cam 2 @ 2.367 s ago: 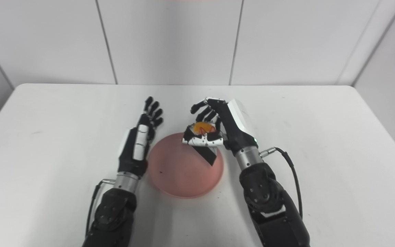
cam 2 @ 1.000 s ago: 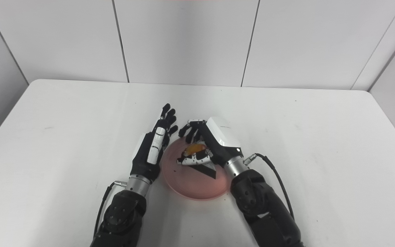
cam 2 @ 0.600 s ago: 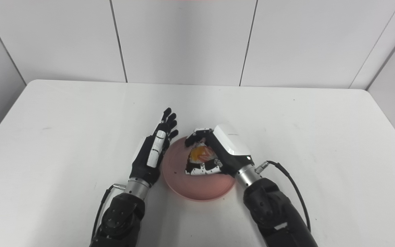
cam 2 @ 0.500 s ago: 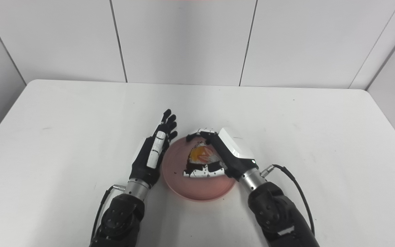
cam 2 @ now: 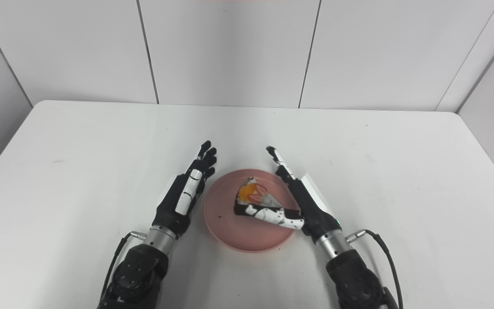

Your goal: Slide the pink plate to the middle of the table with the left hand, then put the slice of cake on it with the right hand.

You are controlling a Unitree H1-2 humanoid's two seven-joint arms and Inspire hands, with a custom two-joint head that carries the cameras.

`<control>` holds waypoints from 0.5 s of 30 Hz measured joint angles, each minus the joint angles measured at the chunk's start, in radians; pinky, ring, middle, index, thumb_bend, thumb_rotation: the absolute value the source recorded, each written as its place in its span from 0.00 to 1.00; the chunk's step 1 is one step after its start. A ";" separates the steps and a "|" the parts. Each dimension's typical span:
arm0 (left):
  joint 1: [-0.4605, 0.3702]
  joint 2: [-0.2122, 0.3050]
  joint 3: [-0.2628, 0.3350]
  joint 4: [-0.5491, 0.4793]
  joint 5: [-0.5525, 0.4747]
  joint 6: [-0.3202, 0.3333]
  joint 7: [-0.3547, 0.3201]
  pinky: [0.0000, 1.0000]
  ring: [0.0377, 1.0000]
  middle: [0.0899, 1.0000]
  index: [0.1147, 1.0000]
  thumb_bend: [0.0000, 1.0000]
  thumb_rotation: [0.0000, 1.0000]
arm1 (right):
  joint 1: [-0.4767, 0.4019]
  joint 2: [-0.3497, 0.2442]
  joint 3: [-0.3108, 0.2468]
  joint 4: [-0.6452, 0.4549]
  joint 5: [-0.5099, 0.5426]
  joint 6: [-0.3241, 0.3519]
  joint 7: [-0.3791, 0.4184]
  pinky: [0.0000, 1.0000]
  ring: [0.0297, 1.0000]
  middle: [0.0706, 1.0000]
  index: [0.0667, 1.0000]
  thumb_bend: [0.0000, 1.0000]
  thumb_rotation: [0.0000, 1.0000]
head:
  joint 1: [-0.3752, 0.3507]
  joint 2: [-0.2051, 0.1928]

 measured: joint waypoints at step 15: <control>0.034 0.013 0.023 -0.042 0.013 -0.011 0.030 1.00 1.00 1.00 1.00 0.61 1.00 | 0.067 0.100 -0.141 0.043 0.294 -0.080 -0.073 1.00 1.00 1.00 1.00 0.72 0.86 | -0.017 0.017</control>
